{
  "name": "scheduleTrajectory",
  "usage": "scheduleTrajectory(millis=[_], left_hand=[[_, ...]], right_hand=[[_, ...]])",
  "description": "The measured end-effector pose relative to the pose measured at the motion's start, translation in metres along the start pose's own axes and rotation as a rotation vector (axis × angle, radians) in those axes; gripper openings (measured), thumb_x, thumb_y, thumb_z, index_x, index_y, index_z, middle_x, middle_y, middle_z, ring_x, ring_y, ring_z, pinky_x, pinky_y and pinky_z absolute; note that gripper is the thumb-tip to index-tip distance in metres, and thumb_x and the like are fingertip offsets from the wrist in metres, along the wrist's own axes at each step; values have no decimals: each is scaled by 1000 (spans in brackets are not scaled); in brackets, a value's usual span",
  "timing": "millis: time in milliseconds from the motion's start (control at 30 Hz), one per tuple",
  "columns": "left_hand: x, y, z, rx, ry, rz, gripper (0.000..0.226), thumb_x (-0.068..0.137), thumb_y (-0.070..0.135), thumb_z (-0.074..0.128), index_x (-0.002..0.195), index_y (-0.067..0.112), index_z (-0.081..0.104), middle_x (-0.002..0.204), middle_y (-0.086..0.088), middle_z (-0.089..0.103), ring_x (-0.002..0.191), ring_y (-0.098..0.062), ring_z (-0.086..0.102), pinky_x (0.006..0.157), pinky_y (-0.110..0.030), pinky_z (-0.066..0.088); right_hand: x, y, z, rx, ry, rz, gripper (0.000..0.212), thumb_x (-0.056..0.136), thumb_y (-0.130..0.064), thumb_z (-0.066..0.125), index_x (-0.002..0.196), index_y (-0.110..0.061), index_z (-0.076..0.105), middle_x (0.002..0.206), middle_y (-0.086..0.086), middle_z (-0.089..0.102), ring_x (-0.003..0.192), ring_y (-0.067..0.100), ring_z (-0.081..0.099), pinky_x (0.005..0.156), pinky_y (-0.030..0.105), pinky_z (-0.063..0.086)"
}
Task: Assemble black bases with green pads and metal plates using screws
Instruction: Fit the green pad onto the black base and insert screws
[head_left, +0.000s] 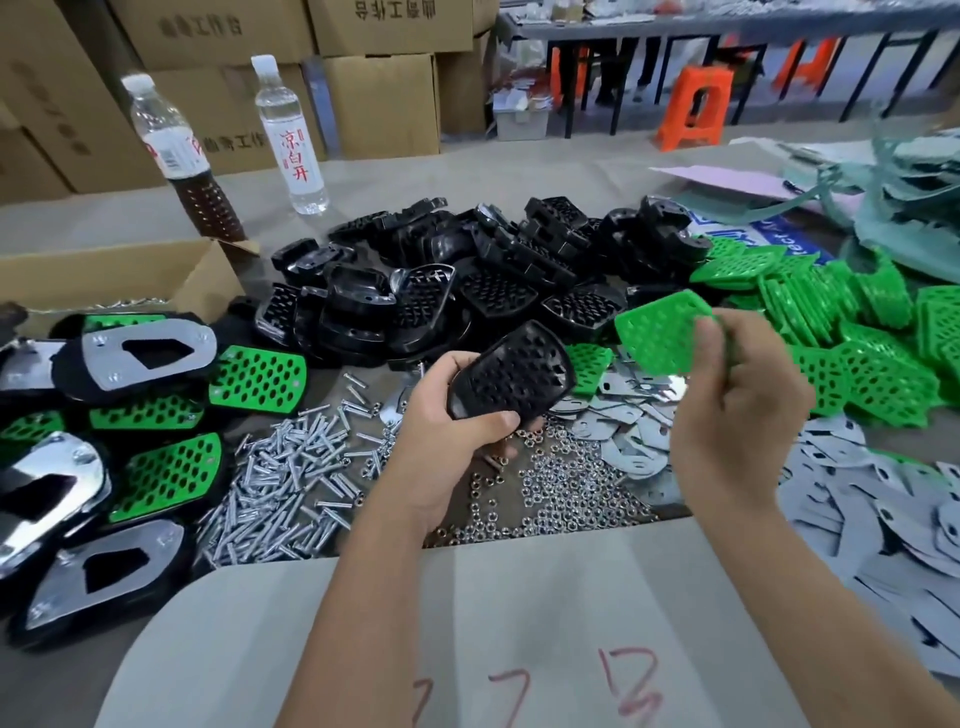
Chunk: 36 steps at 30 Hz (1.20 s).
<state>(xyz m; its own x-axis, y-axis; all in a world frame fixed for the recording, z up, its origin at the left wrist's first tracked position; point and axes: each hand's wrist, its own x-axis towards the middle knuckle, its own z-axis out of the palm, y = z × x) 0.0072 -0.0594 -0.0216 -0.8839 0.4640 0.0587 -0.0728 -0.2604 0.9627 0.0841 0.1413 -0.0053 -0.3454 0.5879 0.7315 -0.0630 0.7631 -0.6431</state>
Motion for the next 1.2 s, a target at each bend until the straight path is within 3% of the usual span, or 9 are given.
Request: scheduleTrajectory(millis=[67, 133, 233, 333, 633, 833, 967, 1067, 1200], left_hand=[[0, 0, 2, -9, 47, -12, 41, 78, -1, 69, 117, 8, 57, 105, -21, 76, 87, -43, 76, 55, -29, 55], [0, -1, 5, -44, 104, -19, 27, 86, 7, 66, 112, 10, 58, 99, -20, 77, 78, -41, 75, 51, -31, 54], [-1, -3, 9, -69, 203, -11, 7, 104, 15, 52, 105, 9, 56, 89, -19, 76, 66, -40, 71, 44, -31, 50], [-5, -6, 11, 43, 225, 10, 22, 111, 21, 42, 98, 12, 57, 82, -20, 74, 58, -37, 69, 42, -30, 47], [-3, -5, 14, 85, 219, 29, 27, 111, 20, 38, 99, 6, 58, 81, -20, 75, 49, -33, 66, 39, -28, 46], [-2, -5, 15, 120, 201, 20, 28, 111, 18, 38, 97, 5, 58, 73, -16, 73, 47, -34, 65, 37, -27, 44], [-2, -3, 15, 60, 194, -1, 38, 112, 35, 36, 96, 10, 60, 75, -23, 73, 48, -33, 65, 37, -27, 44], [-1, -4, 15, 38, 184, -15, 52, 110, 51, 30, 100, 9, 59, 75, -24, 73, 49, -33, 66, 37, -28, 46], [-1, -4, 16, 75, 146, -19, 73, 99, 69, 24, 104, 6, 61, 79, -23, 74, 52, -36, 67, 40, -29, 48]], right_hand=[[5, -4, -3, 373, -93, 194, 25, 108, -22, 50, 86, -23, 60, 61, -12, 46, 49, 6, 43, 47, 22, 35], [3, -9, -3, 623, -232, 426, 27, 109, -22, 49, 85, -19, 62, 60, -3, 58, 44, 11, 52, 38, 23, 37], [-8, -12, 2, 723, -417, 511, 24, 110, -18, 49, 94, -11, 65, 72, 9, 69, 47, 19, 58, 36, 24, 41], [-18, -10, 7, 798, -496, 520, 18, 110, -17, 50, 99, -12, 64, 88, 15, 73, 50, 22, 61, 39, 26, 46], [-28, -10, 10, 833, -578, 447, 12, 107, -13, 52, 105, -11, 63, 91, 14, 74, 52, 25, 64, 41, 31, 51], [-26, -9, 6, 1050, -599, 392, 30, 100, 5, 50, 98, -15, 73, 111, 7, 67, 93, 25, 65, 68, 31, 56], [-27, -7, 8, 907, -536, 453, 36, 100, -1, 43, 85, -20, 69, 96, 9, 68, 65, 22, 62, 47, 29, 48], [-25, -8, 7, 964, -571, 551, 29, 92, -10, 43, 82, -14, 70, 100, 15, 70, 75, 29, 70, 47, 34, 49], [-30, -9, 8, 757, -589, 377, 7, 96, -12, 69, 100, -13, 64, 98, 6, 74, 74, 28, 74, 50, 39, 56]])
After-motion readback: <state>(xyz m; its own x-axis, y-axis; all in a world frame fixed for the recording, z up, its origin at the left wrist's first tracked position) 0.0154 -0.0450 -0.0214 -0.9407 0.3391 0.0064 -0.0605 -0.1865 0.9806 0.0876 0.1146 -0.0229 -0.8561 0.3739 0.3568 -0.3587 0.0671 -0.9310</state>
